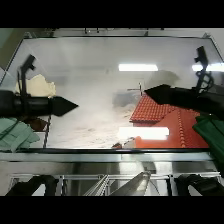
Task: Fold the shirts.
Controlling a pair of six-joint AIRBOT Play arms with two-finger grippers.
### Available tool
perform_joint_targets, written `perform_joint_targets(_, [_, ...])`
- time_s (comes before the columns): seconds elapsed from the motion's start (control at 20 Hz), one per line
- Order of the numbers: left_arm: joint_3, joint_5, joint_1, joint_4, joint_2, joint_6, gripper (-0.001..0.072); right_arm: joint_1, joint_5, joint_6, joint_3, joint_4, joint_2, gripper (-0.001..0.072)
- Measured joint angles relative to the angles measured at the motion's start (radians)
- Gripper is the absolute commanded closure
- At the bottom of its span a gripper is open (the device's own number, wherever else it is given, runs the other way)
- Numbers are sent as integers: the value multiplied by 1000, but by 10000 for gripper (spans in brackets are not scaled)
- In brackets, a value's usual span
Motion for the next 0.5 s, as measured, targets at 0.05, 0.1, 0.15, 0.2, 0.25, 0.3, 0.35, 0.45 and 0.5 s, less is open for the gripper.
perform_joint_targets(0.05, [-52,-34,-37,2,37,-8,691,34,-11,13,-1,-23,-1,691])
perform_joint_targets(0.1, [-89,-58,-65,5,65,-16,690,57,-16,25,-1,-36,-2,691])
perform_joint_targets(0.15, [-120,-77,-90,7,91,-24,691,75,-16,32,-2,-45,-4,691])
perform_joint_targets(0.2, [-141,-91,-109,9,113,-29,692,86,-13,46,-2,-47,-4,691])
perform_joint_targets(0.25, [-157,-104,-124,9,135,-30,692,95,0,53,-2,-50,-5,691])
perform_joint_targets(0.3, [-167,-112,-133,9,152,-32,692,101,13,57,-2,-53,-5,691])
perform_joint_targets(0.35, [-176,-122,-139,10,170,-38,692,106,19,64,-2,-55,-5,691])
perform_joint_targets(0.45, [-185,-132,-138,10,200,-47,692,111,29,71,-2,-55,-6,691])
perform_joint_targets(0.5, [-188,-135,-132,12,211,-54,693,113,32,72,-2,-55,-6,691])
